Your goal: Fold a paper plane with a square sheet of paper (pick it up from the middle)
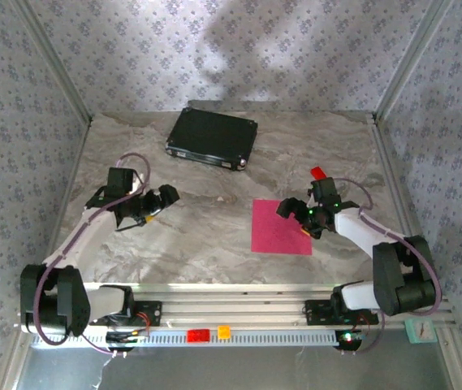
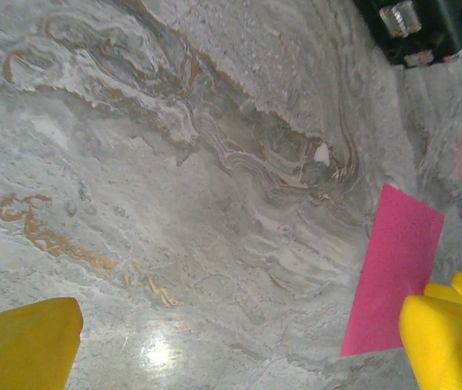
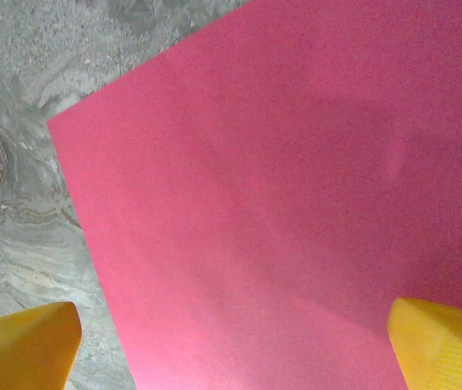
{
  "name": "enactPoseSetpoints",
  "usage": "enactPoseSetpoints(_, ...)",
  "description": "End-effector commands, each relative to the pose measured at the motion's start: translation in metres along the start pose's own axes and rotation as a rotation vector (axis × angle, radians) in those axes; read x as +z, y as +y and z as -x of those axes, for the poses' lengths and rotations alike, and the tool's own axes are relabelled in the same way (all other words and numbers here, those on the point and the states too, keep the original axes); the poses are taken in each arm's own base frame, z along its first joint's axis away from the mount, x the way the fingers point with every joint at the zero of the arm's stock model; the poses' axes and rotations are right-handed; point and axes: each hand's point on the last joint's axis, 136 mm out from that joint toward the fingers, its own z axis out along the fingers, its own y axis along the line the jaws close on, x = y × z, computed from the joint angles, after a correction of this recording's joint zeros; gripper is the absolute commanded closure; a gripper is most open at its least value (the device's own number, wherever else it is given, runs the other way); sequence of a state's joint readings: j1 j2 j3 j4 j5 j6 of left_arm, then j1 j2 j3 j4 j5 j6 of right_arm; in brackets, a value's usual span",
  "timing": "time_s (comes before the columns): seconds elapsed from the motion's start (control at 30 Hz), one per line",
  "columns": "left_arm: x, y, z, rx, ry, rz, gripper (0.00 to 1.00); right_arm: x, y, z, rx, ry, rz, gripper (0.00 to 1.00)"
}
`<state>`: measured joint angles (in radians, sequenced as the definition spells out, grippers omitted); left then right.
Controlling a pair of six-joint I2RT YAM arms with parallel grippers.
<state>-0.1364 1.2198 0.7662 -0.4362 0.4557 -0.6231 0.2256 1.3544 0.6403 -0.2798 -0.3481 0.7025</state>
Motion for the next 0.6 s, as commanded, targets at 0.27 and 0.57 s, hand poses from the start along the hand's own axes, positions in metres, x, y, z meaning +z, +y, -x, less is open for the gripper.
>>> enactPoseSetpoints(0.27,0.017,-0.03,0.007,0.06,0.023,-0.057,0.02,0.036,0.018,-0.035,-0.018,0.085,-0.038,0.01)
enactPoseSetpoints(0.57,0.035,-0.039,-0.013,0.093,0.097,-0.042,0.03,0.073,0.06,-0.052,0.11,0.027,-0.005,0.01)
